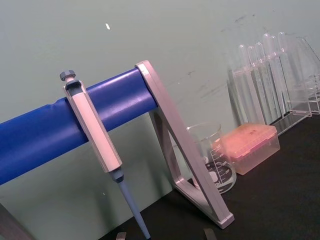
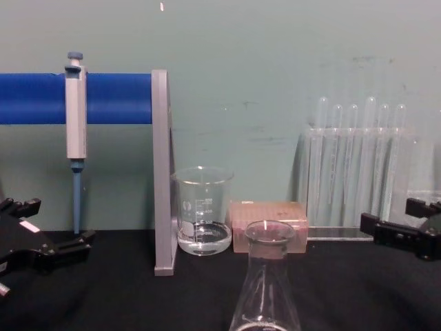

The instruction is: Grasp the erlenmeyer flask with one hand, shake it three times, then place it back.

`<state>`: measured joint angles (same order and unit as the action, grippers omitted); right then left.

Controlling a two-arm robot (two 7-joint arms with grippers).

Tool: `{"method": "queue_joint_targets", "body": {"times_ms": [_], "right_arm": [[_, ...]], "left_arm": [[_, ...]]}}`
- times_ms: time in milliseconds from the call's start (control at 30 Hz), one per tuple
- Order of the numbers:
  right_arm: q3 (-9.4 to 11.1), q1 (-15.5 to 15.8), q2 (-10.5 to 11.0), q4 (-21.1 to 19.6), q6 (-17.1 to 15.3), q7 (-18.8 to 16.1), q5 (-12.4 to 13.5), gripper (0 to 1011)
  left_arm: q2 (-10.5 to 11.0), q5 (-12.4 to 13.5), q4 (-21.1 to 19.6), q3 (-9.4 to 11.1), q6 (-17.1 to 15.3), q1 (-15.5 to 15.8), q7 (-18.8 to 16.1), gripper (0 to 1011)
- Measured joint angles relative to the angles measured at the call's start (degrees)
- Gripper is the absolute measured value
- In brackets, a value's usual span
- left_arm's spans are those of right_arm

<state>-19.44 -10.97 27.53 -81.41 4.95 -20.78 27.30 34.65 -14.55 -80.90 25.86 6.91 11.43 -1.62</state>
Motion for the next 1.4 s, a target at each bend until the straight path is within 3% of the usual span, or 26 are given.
{"method": "queue_joint_targets", "body": {"times_ms": [233,533,933,1400], "right_arm": [[0.04,-2.63,-3.13,4.51,-0.1,0.75,-1.49,1003],[0.01,-4.47,-5.11,8.55,-0.38,0.25,-3.02,1003],[1.49,-4.93,-6.27,9.6,-0.7,-0.99,-3.91,1003],[1.29,-4.83,-6.18,9.51,-0.71,-0.68,-3.86,1003]], "left_arm": [[0.0,0.0,0.0,0.0,0.0,0.0,0.0,1002],[0.0,0.0,0.0,0.0,0.0,0.0,0.0,1001],[0.0,0.0,0.0,0.0,0.0,0.0,0.0,1001],[0.0,0.0,0.0,0.0,0.0,0.0,0.0,1001]]}}
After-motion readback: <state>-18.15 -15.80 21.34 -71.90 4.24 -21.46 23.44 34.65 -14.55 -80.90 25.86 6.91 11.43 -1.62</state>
